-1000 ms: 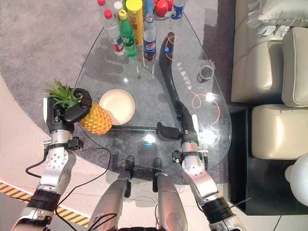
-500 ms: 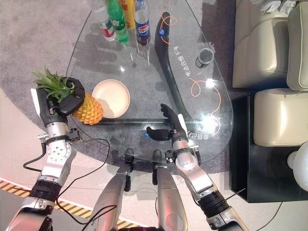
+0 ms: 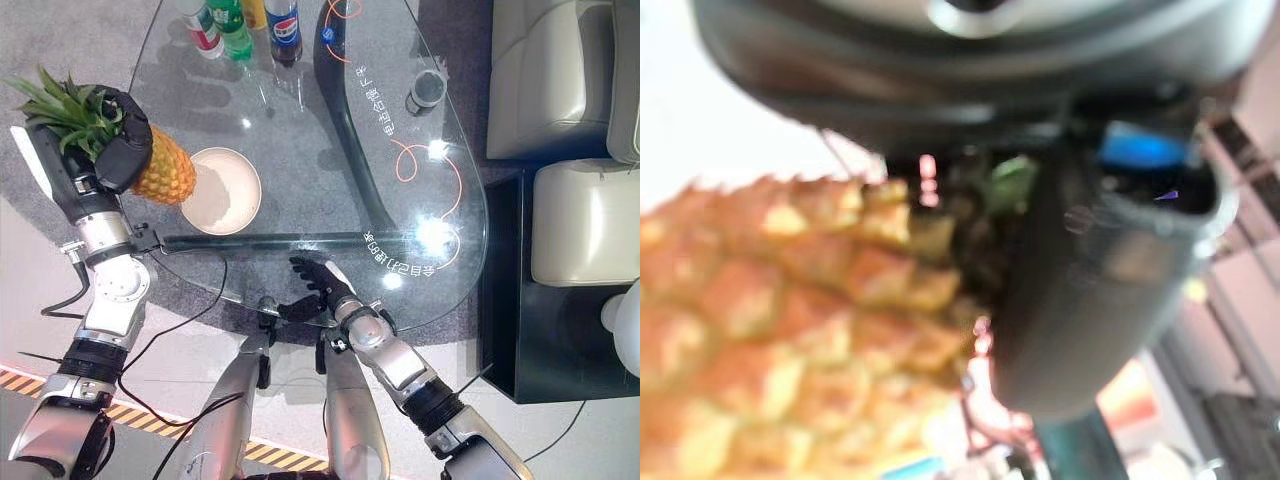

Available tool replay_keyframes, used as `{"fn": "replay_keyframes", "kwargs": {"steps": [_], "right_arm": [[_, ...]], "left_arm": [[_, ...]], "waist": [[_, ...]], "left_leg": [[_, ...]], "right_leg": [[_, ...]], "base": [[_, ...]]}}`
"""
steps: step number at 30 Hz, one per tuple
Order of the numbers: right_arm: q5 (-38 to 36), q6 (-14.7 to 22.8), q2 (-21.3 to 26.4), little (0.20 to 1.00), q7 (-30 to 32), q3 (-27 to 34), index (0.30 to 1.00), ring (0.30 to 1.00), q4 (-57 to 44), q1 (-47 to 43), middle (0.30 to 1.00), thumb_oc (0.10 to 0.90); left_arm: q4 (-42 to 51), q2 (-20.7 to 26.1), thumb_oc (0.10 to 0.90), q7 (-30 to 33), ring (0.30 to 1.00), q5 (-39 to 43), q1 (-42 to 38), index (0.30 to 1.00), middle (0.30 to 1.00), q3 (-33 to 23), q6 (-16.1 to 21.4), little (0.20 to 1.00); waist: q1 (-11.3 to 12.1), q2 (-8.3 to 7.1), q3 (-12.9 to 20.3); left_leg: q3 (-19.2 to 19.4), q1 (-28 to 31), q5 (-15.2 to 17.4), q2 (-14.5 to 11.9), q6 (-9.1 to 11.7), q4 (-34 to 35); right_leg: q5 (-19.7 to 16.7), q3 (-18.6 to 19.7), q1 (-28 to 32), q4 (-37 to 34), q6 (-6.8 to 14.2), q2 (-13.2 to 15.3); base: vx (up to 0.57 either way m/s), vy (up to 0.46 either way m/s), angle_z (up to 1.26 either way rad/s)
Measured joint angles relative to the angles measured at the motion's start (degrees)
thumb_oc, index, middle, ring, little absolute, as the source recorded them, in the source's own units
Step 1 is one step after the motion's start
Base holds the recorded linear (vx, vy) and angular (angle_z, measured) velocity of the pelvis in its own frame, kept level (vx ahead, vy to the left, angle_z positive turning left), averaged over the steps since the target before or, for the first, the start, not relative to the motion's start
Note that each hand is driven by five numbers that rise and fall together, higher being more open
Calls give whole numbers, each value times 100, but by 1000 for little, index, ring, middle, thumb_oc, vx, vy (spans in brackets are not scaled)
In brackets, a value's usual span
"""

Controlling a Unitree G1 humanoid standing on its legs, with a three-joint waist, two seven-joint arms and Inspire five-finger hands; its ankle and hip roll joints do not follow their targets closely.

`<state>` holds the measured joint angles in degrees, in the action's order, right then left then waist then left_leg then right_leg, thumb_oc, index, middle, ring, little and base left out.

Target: Pick up the fruit to the plate

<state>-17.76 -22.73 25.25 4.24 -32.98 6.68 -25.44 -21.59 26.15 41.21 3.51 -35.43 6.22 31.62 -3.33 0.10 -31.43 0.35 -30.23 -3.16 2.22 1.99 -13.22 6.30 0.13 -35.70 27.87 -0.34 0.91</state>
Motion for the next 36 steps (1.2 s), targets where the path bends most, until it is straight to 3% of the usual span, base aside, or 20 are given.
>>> {"fn": "replay_keyframes", "kwargs": {"steps": [9,18,36], "right_arm": [[-103,-198,176,900,-596,-199,900,900,241,-488,900,800],[-312,-339,211,900,-864,-316,900,900,238,-826,900,800],[-499,-81,458,900,-906,-267,900,900,128,-1216,900,800]], "left_arm": [[-542,136,100,364,300,-23,-724,300,300,297,73,200],[-927,139,100,582,300,-28,-868,300,300,461,148,200],[-1375,128,100,872,300,-280,-1243,300,300,660,291,200]], "waist": [[-38,-3,1],[-190,-78,1],[-323,-131,7]], "left_leg": [[54,-476,0,8,-3,-189],[69,-1118,10,18,-16,-404],[107,-1861,30,-11,-24,-724]], "right_leg": [[-87,45,-432,54,32,1],[-174,76,-1028,126,38,-36],[-275,178,-1745,304,49,-105]], "base": [[-2,43,-3],[-5,21,-2],[-3,1,-3]]}}
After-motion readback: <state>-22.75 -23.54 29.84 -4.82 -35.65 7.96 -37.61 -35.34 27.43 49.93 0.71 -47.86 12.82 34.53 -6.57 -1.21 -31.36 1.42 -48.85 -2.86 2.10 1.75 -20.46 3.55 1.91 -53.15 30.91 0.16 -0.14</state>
